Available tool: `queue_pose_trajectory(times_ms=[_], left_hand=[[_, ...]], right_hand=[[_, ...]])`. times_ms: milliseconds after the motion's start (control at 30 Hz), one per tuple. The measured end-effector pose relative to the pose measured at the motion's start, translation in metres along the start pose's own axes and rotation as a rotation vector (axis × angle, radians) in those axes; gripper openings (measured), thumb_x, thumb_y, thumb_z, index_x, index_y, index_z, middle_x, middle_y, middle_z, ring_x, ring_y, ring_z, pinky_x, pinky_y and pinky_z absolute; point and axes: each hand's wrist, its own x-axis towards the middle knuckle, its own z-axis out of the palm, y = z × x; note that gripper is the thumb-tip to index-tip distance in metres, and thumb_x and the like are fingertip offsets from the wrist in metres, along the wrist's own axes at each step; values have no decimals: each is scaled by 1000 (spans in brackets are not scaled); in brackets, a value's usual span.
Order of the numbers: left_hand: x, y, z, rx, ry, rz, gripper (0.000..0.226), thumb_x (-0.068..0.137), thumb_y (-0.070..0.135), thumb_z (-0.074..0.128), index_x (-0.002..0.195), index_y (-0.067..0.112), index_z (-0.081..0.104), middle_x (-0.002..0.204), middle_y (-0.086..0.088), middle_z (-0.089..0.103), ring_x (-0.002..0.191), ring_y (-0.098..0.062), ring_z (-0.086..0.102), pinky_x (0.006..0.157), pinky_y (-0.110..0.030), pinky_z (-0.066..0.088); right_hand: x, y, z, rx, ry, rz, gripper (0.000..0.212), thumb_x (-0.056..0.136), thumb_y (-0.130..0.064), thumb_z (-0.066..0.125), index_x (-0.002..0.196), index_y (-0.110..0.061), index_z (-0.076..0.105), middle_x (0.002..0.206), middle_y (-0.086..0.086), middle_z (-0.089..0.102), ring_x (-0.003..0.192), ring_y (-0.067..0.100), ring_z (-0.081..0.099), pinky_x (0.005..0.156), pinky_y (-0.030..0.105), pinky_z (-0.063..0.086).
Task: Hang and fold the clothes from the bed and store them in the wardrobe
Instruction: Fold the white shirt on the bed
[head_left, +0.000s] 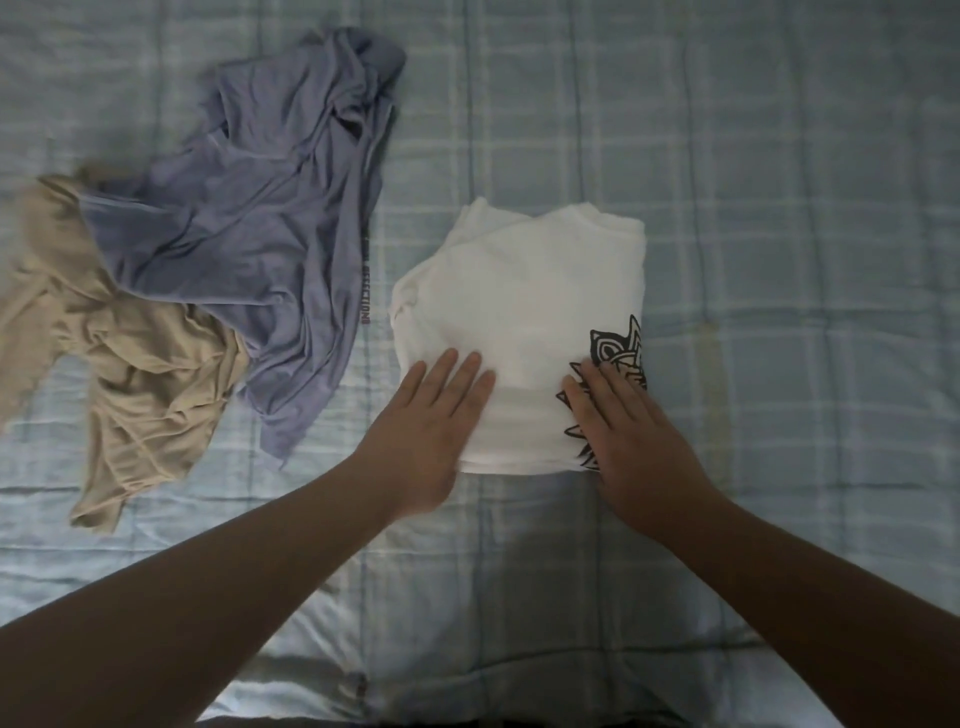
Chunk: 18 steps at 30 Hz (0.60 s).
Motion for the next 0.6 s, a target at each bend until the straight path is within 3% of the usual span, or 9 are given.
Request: queue_pose_trajectory(times_ms=[100, 233, 367, 467, 533, 600], left_hand=[[-8, -2, -6, -34, -37, 47, 107, 79, 40, 58, 157, 17, -11, 166, -11, -7, 153, -32, -9, 124, -50, 3], [-37, 10, 0, -96, -78, 97, 102, 79, 45, 49, 157, 17, -10, 166, -13, -7, 152, -36, -9, 124, -49, 4], [-47, 23, 7, -76, -170, 94, 104, 83, 43, 53, 156, 14, -15, 165, -15, -16, 150, -39, -19, 123, -52, -1], [-43, 13, -2, -195, -209, 101, 96, 87, 41, 47, 157, 19, -15, 165, -7, -19, 150, -30, -21, 124, -44, -3], [-37, 0, -20, -398, -237, 65, 88, 88, 38, 48, 159, 26, -1, 167, 3, -6, 153, -18, -10, 124, -31, 1], [-27, -22, -43, -610, -233, -39, 75, 90, 33, 59, 156, 36, 23, 163, 12, 21, 150, -9, 17, 116, -19, 16]], right_hand=[[-11, 1, -5, 45, -6, 9, 94, 73, -28, 57, 157, -12, 16, 165, 13, 10, 152, 28, 10, 122, 43, 18], [-44, -7, 5, 48, -44, -30, 90, 75, -35, 43, 157, -12, 14, 164, 16, 10, 152, 31, 8, 122, 46, 17], [-61, -21, 17, 92, -100, -31, 93, 75, -24, 64, 156, -10, 22, 163, 19, 12, 152, 33, 6, 122, 51, 17], [-56, -19, 5, 233, -137, 4, 94, 74, -23, 66, 157, -18, 22, 165, 9, 10, 153, 26, 6, 122, 46, 17], [-49, -11, -15, 398, -162, 19, 88, 70, -27, 58, 154, -24, 31, 163, 5, 24, 150, 23, 20, 120, 43, 25], [-37, 1, -47, 592, -173, 124, 78, 66, -32, 52, 144, -36, 46, 148, -4, 49, 136, 13, 45, 111, 31, 38]])
